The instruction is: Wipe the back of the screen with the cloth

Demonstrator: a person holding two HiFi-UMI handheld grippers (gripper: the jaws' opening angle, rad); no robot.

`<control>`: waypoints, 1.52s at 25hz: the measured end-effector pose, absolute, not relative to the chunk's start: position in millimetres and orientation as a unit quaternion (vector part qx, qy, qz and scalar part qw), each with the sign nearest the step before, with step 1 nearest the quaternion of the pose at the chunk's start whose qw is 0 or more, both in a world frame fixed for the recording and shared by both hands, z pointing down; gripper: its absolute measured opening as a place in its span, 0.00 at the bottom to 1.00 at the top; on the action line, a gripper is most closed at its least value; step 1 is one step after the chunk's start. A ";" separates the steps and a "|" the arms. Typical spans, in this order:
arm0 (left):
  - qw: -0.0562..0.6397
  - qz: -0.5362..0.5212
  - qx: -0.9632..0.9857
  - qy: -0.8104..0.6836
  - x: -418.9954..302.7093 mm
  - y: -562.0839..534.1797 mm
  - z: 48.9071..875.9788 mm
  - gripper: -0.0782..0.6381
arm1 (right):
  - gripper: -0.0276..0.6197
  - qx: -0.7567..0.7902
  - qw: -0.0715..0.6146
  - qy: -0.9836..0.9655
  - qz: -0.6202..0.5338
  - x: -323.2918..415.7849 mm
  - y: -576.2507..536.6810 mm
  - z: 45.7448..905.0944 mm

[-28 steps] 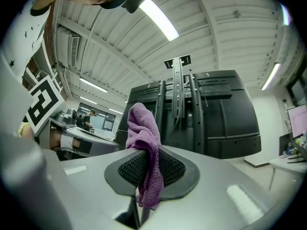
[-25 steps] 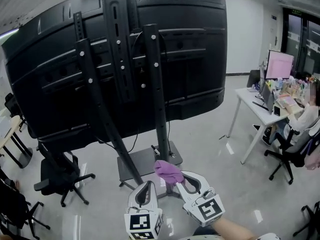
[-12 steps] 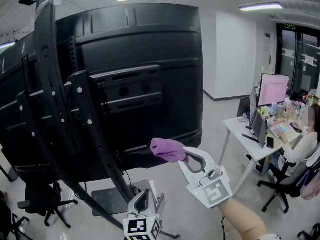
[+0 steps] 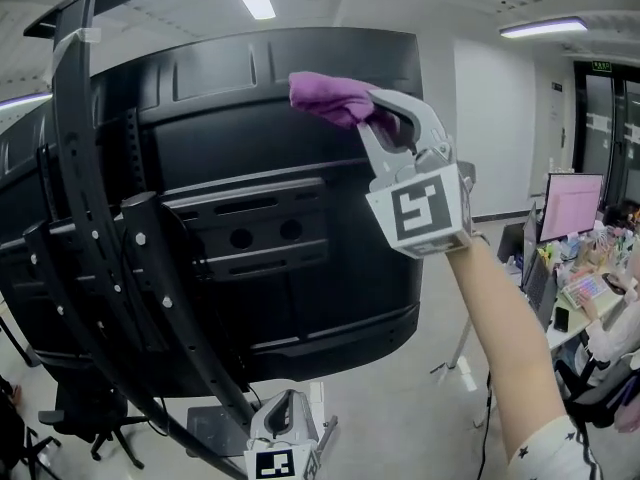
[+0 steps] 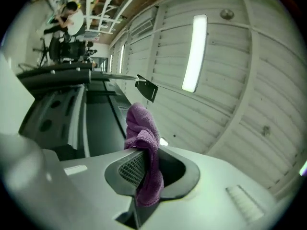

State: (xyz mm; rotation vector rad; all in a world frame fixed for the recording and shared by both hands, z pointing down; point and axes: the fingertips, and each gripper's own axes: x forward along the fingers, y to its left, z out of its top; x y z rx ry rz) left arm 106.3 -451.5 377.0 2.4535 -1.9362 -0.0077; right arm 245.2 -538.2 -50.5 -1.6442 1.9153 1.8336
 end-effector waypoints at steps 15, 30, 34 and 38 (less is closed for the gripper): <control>0.011 0.000 0.778 -0.628 108.8 -453.2 381.8 0.12 | 0.12 -0.575 -0.119 0.527 0.615 258.7 -630.8 -88.6; 0.015 0.001 0.770 -0.638 109.1 -457.3 383.9 0.12 | 0.11 -0.546 -0.146 0.579 0.588 257.9 -612.0 72.3; 0.010 0.003 0.768 -0.641 110.9 -459.8 382.9 0.12 | 0.12 -0.533 -0.166 0.607 0.566 256.3 -610.5 121.9; -0.003 0.006 0.766 -0.642 113.1 -467.8 377.3 0.12 | 0.12 -0.519 -0.189 0.631 0.544 255.3 -609.8 181.0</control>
